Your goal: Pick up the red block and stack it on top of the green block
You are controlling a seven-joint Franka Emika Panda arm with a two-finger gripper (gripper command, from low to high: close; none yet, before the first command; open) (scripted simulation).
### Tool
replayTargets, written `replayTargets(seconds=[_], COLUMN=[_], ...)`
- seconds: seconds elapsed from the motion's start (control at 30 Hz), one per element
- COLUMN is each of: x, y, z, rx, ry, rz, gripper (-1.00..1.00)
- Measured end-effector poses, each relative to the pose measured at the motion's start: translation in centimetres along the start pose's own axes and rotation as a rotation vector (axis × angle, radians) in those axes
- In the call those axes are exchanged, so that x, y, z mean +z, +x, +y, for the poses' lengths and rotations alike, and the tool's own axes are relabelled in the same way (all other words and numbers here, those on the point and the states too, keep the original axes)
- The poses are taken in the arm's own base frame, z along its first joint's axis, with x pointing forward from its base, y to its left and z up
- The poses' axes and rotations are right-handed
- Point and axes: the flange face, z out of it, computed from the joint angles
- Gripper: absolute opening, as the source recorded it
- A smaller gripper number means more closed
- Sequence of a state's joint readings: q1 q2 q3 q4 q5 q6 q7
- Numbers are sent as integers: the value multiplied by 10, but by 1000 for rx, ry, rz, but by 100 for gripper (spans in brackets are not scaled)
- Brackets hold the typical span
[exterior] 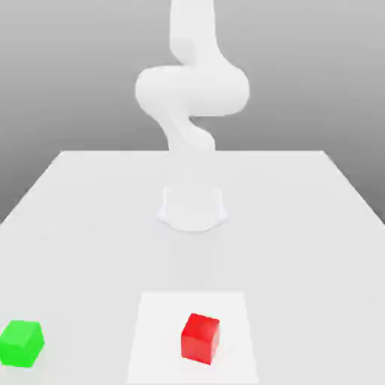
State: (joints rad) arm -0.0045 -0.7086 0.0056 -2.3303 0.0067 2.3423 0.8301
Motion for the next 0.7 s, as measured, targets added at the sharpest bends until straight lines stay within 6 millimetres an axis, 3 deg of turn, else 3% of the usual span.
replayTargets(seconds=[0.17, 0.37, 0.53, 0.7], x=[110, 225, 303, 364], y=[-18, -58, -105, -162], z=[15, 55, 103, 161], rx=[67, 143, 203, 260], ry=[-121, -273, -407, -548], rz=[-108, -221, -304, -378], gripper=[0, 0, 0, 0])
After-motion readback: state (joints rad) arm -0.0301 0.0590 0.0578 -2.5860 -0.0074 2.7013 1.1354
